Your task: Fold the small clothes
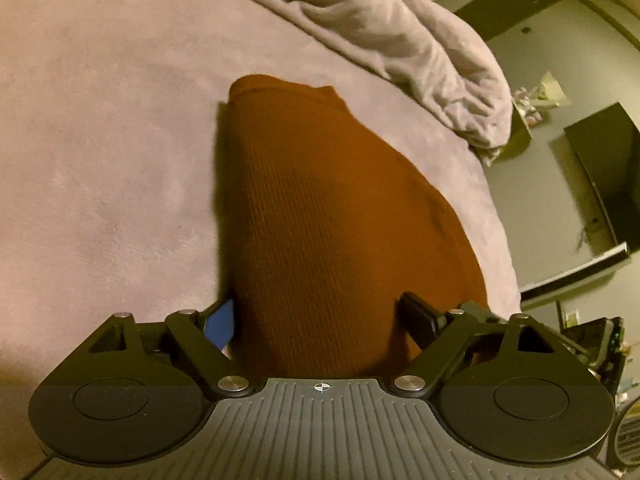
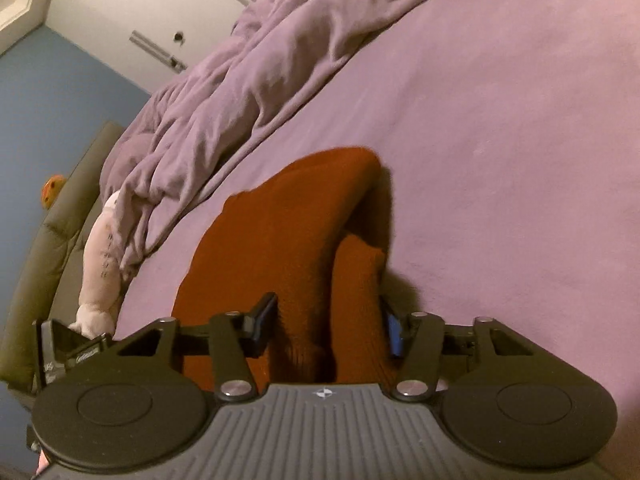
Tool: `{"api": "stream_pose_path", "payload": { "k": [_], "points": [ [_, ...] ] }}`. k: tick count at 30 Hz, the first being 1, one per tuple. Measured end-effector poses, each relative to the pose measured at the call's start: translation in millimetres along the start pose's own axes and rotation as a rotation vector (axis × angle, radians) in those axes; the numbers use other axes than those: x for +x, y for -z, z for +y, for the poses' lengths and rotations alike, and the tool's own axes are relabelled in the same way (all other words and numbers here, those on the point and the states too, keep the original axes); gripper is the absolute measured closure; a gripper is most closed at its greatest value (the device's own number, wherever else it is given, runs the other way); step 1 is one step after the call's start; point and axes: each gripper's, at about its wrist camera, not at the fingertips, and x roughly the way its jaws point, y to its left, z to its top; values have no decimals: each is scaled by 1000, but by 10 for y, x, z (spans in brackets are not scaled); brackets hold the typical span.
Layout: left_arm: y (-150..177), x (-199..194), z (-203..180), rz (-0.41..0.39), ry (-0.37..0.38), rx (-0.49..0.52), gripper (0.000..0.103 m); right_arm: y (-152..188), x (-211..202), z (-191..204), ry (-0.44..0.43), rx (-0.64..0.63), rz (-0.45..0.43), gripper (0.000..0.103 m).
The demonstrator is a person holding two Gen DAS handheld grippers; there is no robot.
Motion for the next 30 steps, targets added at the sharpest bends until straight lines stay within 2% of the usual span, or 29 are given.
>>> {"api": "stream_pose_path", "payload": {
  "k": [1, 3, 4, 5, 7, 10, 15, 20, 21, 23, 27, 30],
  "points": [
    [-22, 21, 7, -3, 6, -17, 15, -18, 81, -13, -8, 14, 27, 44],
    [-46, 48, 5, -10, -6, -35, 24, -20, 162, -9, -16, 12, 38, 43],
    [-49, 52, 1, -11, -16, -32, 33, -16, 196, 4, -18, 15, 35, 45],
    [-46, 43, 7, -17, -12, -34, 40, -9, 228, 19, -17, 28, 29, 53],
    [-40, -6, 47, -28, 11, -54, 48, 28, 272, 36, -30, 63, 38, 63],
    [-23, -168, 83, -38, 47, -72, 52, 81, 279, 172, -32, 51, 23, 67],
    [50, -659, 216, -75, 22, -18, 52, 268, 308, 461, -108, 36, 82, 69],
    [287, -1131, 537, -88, -92, -16, 48, 692, 583, 847, -166, -34, 158, 67],
    [326, -1186, 581, -83, -116, -25, 47, 756, 598, 911, -163, -53, 157, 66],
    [387, -1351, 602, -107, -173, -11, 44, 851, 595, 1038, -129, -89, 151, 53],
    [500, -1768, 389, -195, -329, 146, 42, 925, 332, 1102, -25, -123, 89, 49],
    [716, -1938, 228, -199, -322, 242, 22, 1025, 67, 1079, 15, -118, 25, 47]
  ]
}}
